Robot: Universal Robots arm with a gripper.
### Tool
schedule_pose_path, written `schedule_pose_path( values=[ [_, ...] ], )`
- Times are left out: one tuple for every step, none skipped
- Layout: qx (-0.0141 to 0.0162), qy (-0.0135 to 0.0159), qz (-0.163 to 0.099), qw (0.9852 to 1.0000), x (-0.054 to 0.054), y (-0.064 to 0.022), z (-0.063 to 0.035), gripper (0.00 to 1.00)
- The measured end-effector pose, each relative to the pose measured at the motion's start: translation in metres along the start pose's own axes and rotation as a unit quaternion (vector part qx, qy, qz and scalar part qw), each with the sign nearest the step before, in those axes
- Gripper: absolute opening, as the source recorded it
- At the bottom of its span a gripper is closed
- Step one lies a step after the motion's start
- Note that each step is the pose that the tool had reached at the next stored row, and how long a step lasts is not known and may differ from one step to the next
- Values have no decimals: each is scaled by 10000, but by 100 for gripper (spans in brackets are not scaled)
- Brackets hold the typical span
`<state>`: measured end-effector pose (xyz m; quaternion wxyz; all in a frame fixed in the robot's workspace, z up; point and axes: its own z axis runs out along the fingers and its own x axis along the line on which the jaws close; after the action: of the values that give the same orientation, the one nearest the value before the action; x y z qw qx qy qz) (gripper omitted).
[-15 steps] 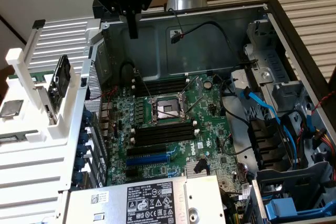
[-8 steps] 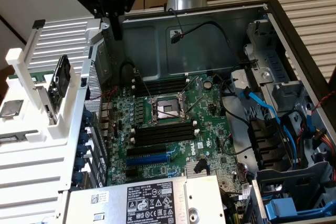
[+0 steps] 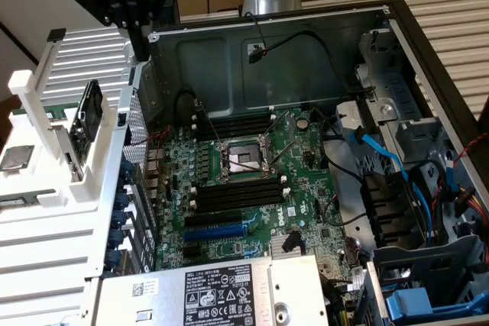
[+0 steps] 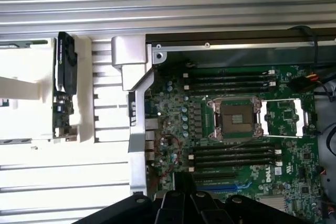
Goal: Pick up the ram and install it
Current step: 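Reach for the ram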
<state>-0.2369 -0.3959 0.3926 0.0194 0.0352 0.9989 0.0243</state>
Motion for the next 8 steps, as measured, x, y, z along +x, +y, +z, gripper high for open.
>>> schedule_pose_path(
  values=[
    [0,0,0,10000,46,-1,-2,10],
    [0,0,0,10000,90,-3,-4,10],
    [0,0,0,10000,134,-5,-5,10],
    [0,0,0,10000,182,-7,-7,10],
    [0,0,0,10000,231,-9,-9,10],
    [0,0,0,10000,274,-10,-11,10],
    [0,0,0,10000,322,-12,-12,10],
    [0,0,0,10000,367,-14,-14,10]
  ],
)
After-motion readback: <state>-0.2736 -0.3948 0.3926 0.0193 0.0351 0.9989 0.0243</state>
